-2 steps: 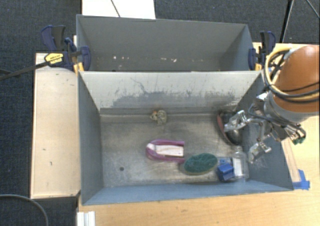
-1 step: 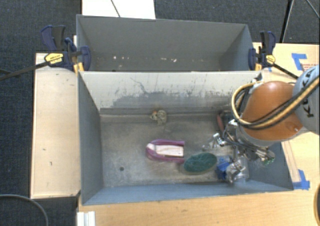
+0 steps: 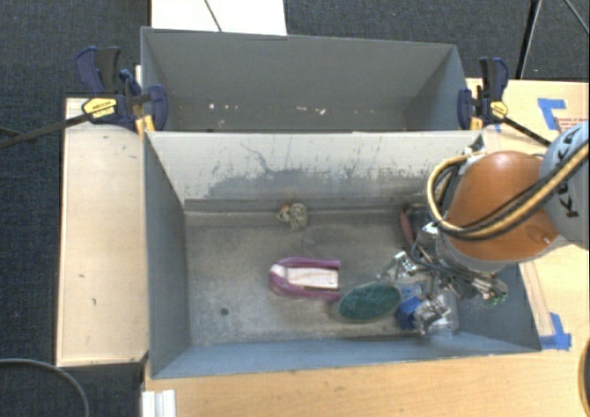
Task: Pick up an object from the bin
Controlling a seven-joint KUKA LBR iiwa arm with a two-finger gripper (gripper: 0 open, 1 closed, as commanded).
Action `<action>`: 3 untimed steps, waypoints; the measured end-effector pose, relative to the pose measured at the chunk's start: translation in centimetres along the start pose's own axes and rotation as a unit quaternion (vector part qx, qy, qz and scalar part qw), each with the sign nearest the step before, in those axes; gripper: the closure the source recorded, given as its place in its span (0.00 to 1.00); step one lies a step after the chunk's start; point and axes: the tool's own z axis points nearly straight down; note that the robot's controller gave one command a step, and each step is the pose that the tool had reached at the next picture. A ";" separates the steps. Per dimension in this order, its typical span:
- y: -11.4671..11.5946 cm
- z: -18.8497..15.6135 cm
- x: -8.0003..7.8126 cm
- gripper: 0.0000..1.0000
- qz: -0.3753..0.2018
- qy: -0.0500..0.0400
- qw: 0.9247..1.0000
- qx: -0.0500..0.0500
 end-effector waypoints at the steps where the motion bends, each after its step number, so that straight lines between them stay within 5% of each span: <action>1: 0.1 0.1 -0.1 0.00 0.000 -0.002 1.000 0.000; 2: 0.9 0.6 -1.5 0.00 0.059 0.001 0.998 0.005; 3: 2.7 -0.1 -2.4 0.00 -0.125 -0.003 0.992 0.002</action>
Offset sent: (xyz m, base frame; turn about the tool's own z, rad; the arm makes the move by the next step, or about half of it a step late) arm 0.0000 0.0000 0.0000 0.0000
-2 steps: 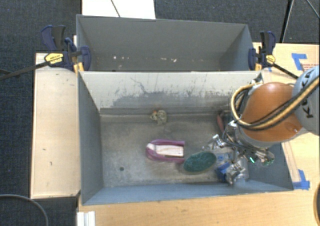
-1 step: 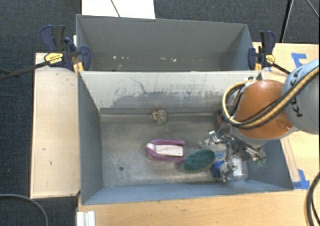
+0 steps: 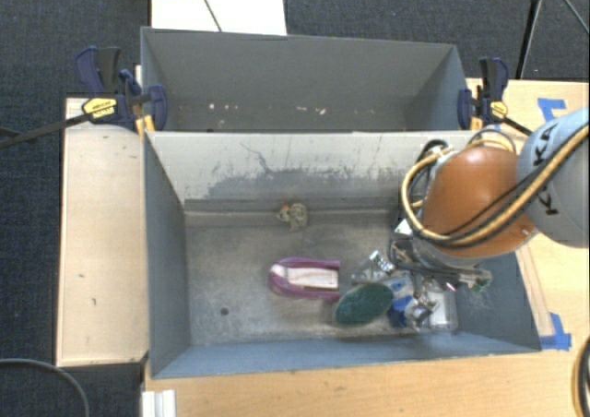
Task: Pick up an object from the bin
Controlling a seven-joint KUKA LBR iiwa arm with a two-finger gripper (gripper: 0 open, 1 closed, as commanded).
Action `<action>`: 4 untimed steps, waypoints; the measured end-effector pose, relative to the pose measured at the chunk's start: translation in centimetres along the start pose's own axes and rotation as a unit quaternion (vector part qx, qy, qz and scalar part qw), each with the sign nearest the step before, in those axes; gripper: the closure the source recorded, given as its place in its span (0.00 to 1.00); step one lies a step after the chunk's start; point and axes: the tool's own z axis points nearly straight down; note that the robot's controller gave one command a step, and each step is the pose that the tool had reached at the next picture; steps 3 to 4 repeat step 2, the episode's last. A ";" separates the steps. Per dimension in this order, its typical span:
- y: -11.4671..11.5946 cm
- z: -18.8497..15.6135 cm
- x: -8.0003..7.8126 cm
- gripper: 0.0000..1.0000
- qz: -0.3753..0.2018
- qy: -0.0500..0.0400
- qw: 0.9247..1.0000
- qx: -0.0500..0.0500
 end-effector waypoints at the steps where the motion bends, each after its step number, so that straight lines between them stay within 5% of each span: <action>1: 0.0 -0.1 0.1 1.00 0.001 0.003 1.000 -0.002; 2: 2.9 -15.0 -2.7 1.00 -0.009 -0.003 1.000 -0.001; 4: 2.9 -15.0 -2.7 1.00 -0.009 -0.003 1.000 -0.001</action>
Offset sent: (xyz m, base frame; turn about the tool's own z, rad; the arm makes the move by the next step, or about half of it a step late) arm 0.0000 0.0000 0.0000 0.0000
